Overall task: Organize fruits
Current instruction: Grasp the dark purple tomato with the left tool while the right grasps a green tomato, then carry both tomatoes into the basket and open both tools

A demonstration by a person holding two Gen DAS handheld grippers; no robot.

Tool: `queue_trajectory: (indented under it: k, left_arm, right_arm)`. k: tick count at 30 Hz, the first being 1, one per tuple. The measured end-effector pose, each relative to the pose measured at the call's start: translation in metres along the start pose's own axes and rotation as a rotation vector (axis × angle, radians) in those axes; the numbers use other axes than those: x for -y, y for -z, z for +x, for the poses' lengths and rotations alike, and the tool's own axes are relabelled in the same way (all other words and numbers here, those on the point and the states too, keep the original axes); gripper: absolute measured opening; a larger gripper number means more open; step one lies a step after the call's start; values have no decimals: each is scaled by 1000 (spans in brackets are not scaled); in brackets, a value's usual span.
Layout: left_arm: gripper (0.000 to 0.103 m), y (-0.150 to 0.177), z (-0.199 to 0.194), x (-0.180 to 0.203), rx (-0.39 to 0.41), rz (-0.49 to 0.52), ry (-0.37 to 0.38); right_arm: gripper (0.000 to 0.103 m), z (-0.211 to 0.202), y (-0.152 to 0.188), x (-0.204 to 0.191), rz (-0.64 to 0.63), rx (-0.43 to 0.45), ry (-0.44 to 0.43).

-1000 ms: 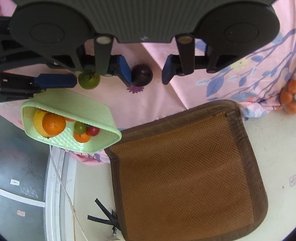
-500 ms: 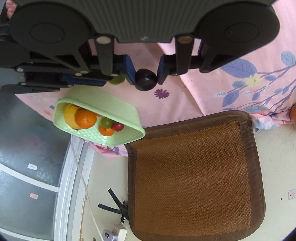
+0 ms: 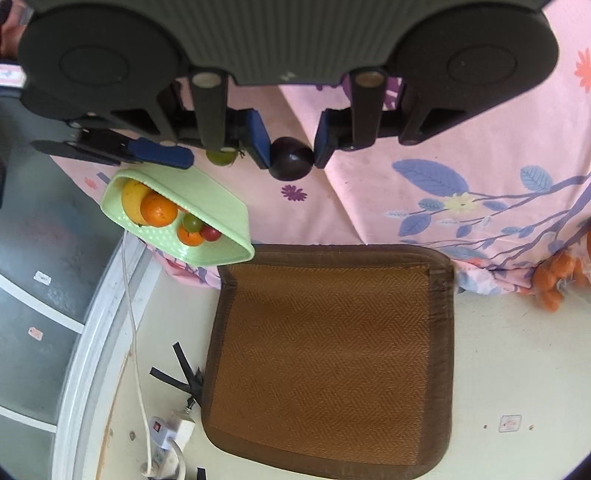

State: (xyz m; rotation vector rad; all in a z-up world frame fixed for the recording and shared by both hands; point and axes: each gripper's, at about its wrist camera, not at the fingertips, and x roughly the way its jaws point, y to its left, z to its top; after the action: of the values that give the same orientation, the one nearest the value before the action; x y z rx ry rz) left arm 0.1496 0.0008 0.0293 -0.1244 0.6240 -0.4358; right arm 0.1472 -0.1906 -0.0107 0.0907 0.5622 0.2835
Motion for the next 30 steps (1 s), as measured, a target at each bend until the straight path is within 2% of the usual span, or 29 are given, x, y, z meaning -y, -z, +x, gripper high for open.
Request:
queue_trajectory:
  k: [1,2,5,7,9,10,12,16,20,22,23,26,30]
  left_arm:
    - [26,0,-2,-1,2,-5,-3]
    - [26,-1,-4,-1,3,-5,-3]
    - [26,-3,-9,4,10,14,-4]
    - [26,-9,-10,10,19,24,13]
    - [26,-19,-5,22,30,40,49]
    - [26,-25,-1,29,33,48,69]
    - [26,-37,11,44,31,64,108]
    - [26,-57,49,77,-1,93,151]
    - [27,-62,87,87,-56,83,126]
    - [27,-62,98,85,-72,69,134]
    - [27,-62,100,84,-79,59,138]
    - [33,-63,91,83,-63,44,129]
    - [33,-61,63,74,-26,6,131]
  right_arm:
    - [47,11,0,-1,-5,-44,7]
    - [33,11,-1,-4,-21,-32,29]
    - [31,-4,4,-6,-32,-12,1]
    - [31,-26,10,-5,-30,57,-1]
    - [31,-54,16,2,-25,180,34]
    - [31,-66,17,6,-28,239,77]
    - [31,-76,16,17,-27,304,144]
    - [31,-69,4,47,27,290,187]
    - [34,-57,4,54,31,263,193]
    - [45,-56,8,56,44,261,187]
    - [50,-57,10,57,48,270,186]
    - [50,-68,13,57,55,308,183]
    - [50,-88,16,60,113,365,182]
